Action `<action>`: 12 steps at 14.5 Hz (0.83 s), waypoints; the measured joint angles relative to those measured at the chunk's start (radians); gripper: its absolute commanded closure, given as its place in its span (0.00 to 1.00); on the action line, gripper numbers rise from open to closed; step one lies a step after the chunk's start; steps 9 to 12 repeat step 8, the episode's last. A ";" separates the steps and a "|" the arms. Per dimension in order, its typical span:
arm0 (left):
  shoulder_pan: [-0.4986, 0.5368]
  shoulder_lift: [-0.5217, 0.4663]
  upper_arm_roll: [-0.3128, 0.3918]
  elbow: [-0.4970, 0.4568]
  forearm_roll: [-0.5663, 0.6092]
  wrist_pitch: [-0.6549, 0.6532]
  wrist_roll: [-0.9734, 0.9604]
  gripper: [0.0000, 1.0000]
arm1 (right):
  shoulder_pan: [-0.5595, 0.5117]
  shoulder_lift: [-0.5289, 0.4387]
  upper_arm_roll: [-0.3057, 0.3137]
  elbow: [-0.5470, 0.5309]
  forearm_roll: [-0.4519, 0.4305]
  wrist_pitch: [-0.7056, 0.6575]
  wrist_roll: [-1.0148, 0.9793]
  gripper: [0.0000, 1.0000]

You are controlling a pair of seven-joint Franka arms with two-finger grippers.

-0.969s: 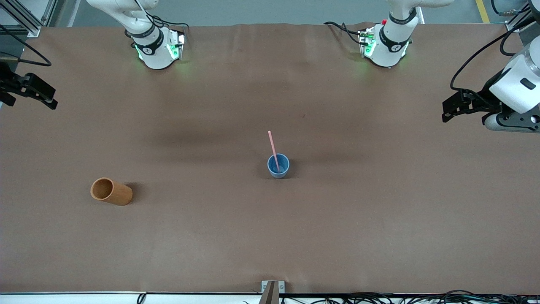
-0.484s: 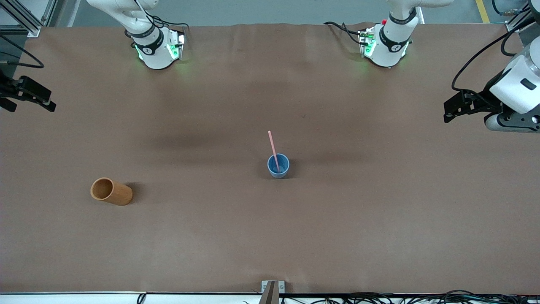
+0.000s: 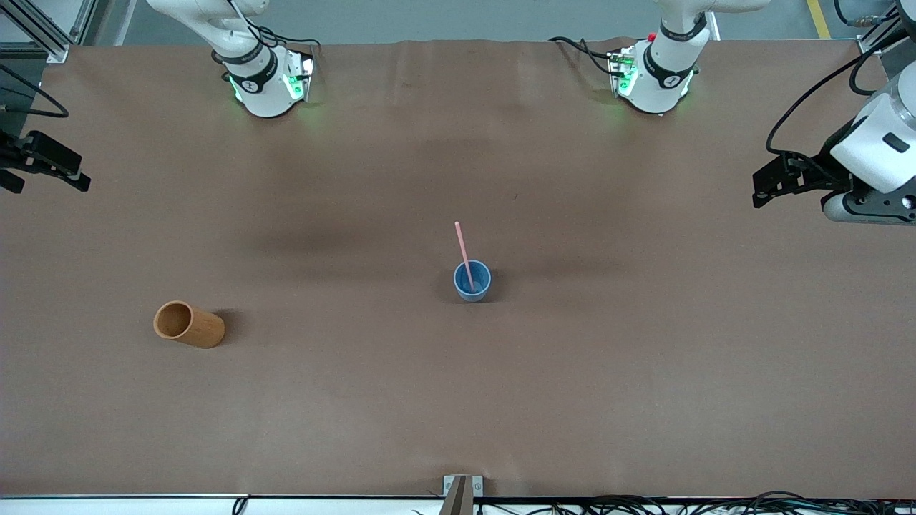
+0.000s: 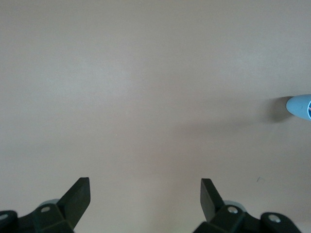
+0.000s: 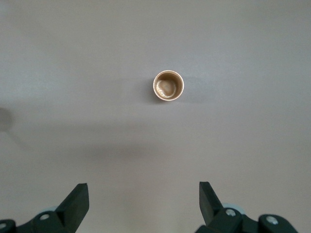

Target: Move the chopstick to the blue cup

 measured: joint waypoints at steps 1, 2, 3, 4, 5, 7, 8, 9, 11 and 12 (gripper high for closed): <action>0.000 0.000 0.000 0.000 0.000 0.000 0.000 0.00 | 0.000 0.000 0.001 0.000 -0.007 0.000 0.001 0.00; 0.000 0.000 0.000 0.000 0.000 0.000 0.000 0.00 | 0.001 0.000 0.003 0.000 -0.010 0.000 0.003 0.00; 0.000 0.000 0.000 0.000 0.000 0.000 0.000 0.00 | 0.002 0.000 0.004 0.000 -0.011 0.000 0.004 0.00; 0.000 0.000 0.000 0.000 0.000 0.000 0.000 0.00 | 0.003 0.000 0.005 0.000 -0.012 0.000 0.006 0.00; 0.000 0.000 0.000 0.000 0.000 0.000 0.000 0.00 | 0.003 0.000 0.006 0.000 -0.012 0.000 0.007 0.00; 0.000 0.000 0.000 0.000 0.000 0.000 0.000 0.00 | 0.003 0.000 0.006 0.000 -0.012 0.000 0.008 0.00; 0.000 0.000 0.000 0.000 0.000 0.000 0.000 0.00 | 0.003 0.000 0.006 0.000 -0.012 0.000 0.010 0.00; 0.000 0.000 0.000 0.000 0.000 0.000 0.000 0.00 | 0.003 0.000 0.006 0.000 -0.012 0.000 0.010 0.00; 0.000 0.000 0.000 0.000 0.000 0.000 0.000 0.00 | 0.003 0.000 0.006 0.000 -0.012 0.000 0.010 0.00; 0.000 0.000 0.000 0.000 0.000 0.000 0.000 0.00 | 0.003 0.000 0.006 0.000 -0.012 0.000 0.010 0.00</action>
